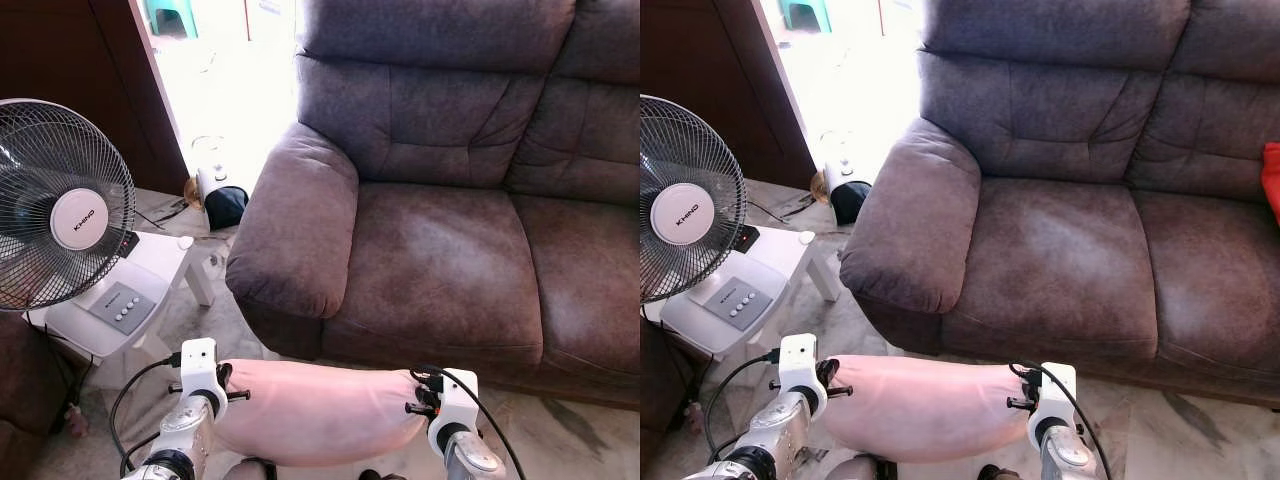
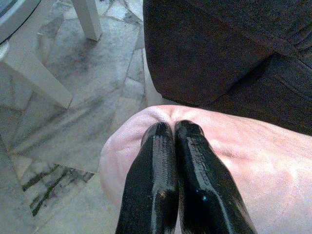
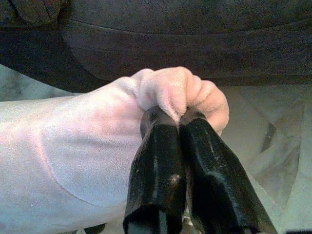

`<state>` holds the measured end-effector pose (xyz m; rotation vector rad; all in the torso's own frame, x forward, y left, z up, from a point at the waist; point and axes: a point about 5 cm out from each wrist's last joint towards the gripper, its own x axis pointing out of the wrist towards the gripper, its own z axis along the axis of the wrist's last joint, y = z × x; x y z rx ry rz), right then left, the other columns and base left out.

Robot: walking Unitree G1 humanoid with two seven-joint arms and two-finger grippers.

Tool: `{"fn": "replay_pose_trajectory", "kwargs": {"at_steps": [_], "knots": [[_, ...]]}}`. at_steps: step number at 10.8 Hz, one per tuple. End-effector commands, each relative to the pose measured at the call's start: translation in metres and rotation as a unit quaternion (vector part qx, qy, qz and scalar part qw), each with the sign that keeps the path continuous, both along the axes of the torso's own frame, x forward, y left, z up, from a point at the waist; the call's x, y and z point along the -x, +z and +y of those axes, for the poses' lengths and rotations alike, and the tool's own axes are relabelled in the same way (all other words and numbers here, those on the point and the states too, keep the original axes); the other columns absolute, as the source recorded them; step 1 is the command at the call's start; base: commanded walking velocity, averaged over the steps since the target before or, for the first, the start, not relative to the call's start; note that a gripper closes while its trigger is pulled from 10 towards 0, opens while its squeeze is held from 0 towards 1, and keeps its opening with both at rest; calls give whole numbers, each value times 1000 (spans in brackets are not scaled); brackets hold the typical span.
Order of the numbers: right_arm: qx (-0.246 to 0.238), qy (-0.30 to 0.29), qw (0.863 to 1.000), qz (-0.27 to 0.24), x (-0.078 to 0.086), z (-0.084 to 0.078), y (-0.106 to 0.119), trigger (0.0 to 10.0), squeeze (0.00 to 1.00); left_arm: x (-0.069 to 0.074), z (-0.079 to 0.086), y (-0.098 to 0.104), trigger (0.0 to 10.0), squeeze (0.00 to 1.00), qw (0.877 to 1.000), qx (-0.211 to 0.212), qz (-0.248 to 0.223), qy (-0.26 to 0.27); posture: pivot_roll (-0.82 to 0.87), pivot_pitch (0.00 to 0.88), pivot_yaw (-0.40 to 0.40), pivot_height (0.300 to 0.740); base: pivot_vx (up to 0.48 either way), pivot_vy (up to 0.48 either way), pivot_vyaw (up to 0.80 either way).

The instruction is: Move the pillow to the sofa from floor

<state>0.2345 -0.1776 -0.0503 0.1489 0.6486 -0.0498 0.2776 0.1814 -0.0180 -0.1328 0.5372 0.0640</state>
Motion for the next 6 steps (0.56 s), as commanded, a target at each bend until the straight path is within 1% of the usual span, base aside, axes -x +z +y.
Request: {"fn": "replay_pose_trajectory", "kwargs": {"at_steps": [1,3,6], "knots": [[12,-31,999,1,6,-17,-1,10000,0,3,21,1,10000,0,999,-22,-1,37,111,145,-1,740,0,0,0],[13,-30,999,4,7,-16,-2,10000,0,7,21,-2,10000,0,999,-21,5,39,110,143,-3,740,0,0,0],[13,-30,999,3,7,-16,-2,10000,0,7,20,-2,10000,0,999,-19,5,37,110,140,-4,740,0,0,0]]}}
